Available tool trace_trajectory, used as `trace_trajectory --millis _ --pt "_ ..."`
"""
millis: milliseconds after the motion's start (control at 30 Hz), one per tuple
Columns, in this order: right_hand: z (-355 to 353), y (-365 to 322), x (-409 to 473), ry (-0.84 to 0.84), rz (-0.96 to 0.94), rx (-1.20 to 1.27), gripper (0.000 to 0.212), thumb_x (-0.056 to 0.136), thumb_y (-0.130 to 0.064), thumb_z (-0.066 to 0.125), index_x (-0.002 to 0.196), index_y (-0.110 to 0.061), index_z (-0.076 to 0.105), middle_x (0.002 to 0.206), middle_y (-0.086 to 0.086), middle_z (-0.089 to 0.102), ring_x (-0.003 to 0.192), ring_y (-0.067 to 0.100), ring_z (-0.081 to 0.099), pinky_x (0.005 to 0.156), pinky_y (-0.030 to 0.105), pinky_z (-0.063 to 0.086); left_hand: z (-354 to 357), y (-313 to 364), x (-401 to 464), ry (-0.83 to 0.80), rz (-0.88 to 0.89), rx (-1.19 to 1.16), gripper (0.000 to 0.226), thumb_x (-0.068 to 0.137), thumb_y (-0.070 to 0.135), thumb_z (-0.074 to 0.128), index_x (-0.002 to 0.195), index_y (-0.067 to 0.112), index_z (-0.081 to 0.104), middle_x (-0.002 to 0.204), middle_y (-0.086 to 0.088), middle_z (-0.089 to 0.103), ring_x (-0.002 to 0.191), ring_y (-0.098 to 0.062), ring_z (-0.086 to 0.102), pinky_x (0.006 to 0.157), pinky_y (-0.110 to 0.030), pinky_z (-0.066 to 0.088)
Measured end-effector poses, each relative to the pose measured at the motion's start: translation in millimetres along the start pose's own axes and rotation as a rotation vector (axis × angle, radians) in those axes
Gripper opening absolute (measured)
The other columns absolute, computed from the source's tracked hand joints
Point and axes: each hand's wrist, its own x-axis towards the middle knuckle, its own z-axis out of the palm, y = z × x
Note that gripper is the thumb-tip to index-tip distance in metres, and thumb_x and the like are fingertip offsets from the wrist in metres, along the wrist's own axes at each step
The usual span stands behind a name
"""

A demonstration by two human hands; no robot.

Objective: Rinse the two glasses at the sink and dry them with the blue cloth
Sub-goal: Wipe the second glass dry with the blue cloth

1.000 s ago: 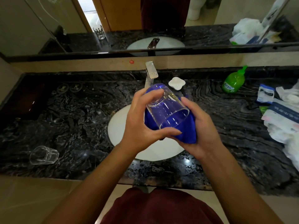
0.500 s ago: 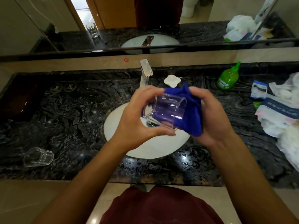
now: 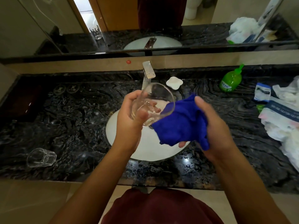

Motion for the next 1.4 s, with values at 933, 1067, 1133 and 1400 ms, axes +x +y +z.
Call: trace_trajectory --millis 933,1067,1133,1400 --pt "21 4 17 -0.510 -0.170 -0.960 0.030 0.082 -0.019 0.084 0.105 -0.021 0.064 0.077 -0.001 0.064 0.068 0.013 0.058 0.068 0.033 0.048 -19 26 24 0.034 0.091 0.565 0.026 0.096 0.028 0.053 0.091 0.008 0.069 0.082 0.000 0.070 0.068 -0.002 0.063 0.063 -0.016 0.049" --pt "16 6 21 -0.469 0.029 -0.359 0.027 0.060 -0.016 0.077 0.086 -0.010 0.070 0.068 -0.004 0.066 0.060 0.010 0.059 0.060 0.022 0.049 -21 23 25 -0.032 0.363 0.606 0.025 0.100 0.028 0.049 0.097 0.013 0.068 0.084 0.002 0.068 0.074 -0.017 0.065 0.065 -0.029 0.051" --pt "19 10 18 -0.454 0.202 0.134 0.032 0.056 -0.021 0.077 0.085 -0.007 0.075 0.072 0.006 0.066 0.051 0.013 0.056 0.044 0.019 0.044 -23 20 25 -0.071 0.587 0.619 0.025 0.100 0.021 0.048 0.100 0.005 0.067 0.091 -0.006 0.067 0.081 -0.020 0.065 0.073 -0.031 0.050" --pt "18 26 21 -0.248 0.067 0.276 0.094 0.074 -0.059 0.078 0.109 0.025 0.055 0.104 0.060 0.041 0.030 0.025 0.051 0.032 0.021 0.043 -15 14 22 -0.180 0.358 0.476 0.028 0.099 0.026 0.045 0.120 0.014 0.060 0.110 -0.006 0.067 0.100 -0.020 0.066 0.085 -0.029 0.053"
